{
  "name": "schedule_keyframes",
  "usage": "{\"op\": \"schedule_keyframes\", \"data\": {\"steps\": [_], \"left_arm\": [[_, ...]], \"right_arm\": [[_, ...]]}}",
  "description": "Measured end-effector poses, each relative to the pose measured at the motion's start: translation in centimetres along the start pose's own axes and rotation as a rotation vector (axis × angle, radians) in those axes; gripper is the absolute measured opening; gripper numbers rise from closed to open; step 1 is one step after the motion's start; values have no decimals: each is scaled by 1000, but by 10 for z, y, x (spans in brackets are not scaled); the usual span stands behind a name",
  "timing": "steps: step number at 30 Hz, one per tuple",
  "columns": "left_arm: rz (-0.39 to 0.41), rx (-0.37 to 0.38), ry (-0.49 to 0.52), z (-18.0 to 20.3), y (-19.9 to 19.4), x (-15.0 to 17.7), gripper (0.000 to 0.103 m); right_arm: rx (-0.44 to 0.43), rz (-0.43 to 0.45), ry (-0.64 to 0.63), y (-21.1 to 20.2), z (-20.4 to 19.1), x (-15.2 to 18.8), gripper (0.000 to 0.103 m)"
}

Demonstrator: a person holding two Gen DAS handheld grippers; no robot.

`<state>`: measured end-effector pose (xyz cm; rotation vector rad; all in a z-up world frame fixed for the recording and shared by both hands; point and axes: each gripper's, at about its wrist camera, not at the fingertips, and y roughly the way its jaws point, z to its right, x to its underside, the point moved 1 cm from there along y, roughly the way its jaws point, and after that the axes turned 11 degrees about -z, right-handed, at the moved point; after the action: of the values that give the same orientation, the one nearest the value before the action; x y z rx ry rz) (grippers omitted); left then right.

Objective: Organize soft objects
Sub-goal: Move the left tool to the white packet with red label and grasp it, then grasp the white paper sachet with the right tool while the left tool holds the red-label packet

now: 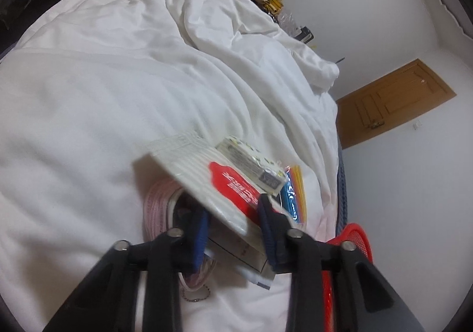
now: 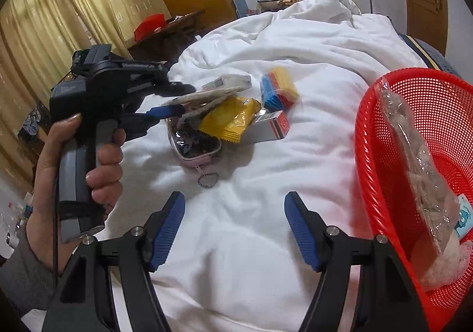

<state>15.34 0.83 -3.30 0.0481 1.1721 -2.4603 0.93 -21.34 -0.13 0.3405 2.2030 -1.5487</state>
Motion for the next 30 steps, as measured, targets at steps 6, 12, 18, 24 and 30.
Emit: {"op": "schedule_keyframes", "data": {"steps": [6,12,18,24,30], "left_arm": [[25,48,5,-11,-14,3,12],[-8,136,9,-31,-36,13,12],[-81,237,-35,-68,-52,25,12],[-95,229,6,-86,-62,46,11],[-72,223,-16,-110,-71,53,12]], "right_arm": [[-20,-5,25,1,6,-6,69],[37,-21,-15,8,7,-27,69],[85,-68,-39,35,5,-63,69],[41,-129,-60,61,-2,-93,69],[-36,-172,-33,84,-18,-118,69]]}}
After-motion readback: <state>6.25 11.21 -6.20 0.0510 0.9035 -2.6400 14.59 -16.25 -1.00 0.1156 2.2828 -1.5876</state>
